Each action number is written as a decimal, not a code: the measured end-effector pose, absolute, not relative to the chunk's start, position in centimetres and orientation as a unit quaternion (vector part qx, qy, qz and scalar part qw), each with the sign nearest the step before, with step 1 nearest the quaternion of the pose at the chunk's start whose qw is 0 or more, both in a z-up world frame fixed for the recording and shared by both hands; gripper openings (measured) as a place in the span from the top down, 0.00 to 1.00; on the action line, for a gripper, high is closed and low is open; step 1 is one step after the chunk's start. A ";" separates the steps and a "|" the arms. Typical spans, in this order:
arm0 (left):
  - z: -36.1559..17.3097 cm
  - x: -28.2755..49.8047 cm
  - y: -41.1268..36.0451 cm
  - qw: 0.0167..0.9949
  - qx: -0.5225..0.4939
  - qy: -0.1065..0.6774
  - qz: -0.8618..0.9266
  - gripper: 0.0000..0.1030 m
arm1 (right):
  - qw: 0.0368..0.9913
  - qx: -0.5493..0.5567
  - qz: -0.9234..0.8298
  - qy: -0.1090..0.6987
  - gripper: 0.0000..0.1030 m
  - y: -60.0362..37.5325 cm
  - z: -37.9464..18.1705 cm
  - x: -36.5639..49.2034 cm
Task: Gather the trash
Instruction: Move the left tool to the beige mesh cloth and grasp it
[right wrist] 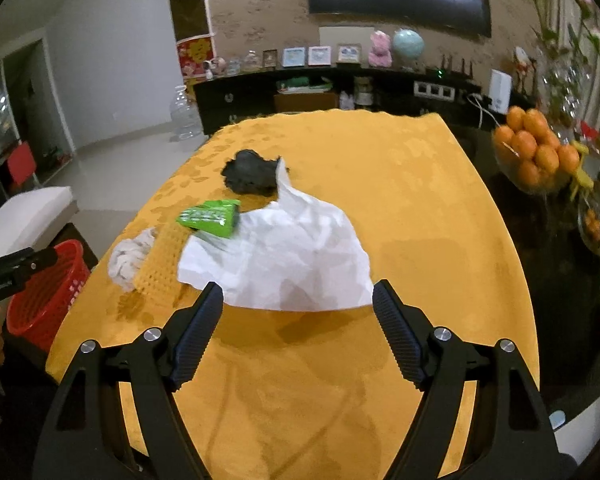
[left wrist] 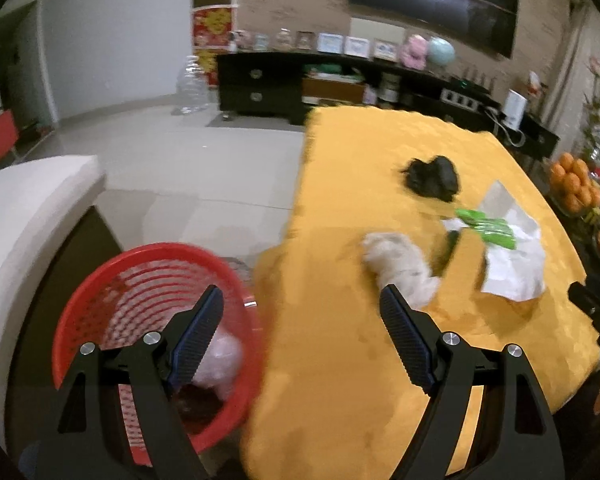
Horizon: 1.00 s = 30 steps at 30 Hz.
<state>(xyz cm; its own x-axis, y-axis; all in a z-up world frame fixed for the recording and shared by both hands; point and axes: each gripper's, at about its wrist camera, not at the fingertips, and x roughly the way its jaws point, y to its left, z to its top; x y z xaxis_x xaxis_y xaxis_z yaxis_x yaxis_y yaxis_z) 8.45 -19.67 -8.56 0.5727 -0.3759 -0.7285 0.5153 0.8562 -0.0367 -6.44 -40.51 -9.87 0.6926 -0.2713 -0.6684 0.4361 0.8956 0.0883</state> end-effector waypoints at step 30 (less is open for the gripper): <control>-12.3 11.0 -26.9 0.840 0.069 0.434 -0.320 0.66 | 0.910 0.130 -0.184 0.348 0.27 -41.2 -11.5 -5.8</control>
<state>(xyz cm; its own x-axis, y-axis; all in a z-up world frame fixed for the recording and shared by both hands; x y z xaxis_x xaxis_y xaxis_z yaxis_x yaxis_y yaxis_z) 11.02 -26.87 -12.28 0.4192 -0.4776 -0.7721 0.5971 0.7857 -0.1618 -5.84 -41.19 -11.54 0.6898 -0.2439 -0.6817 0.4252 0.8986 0.1088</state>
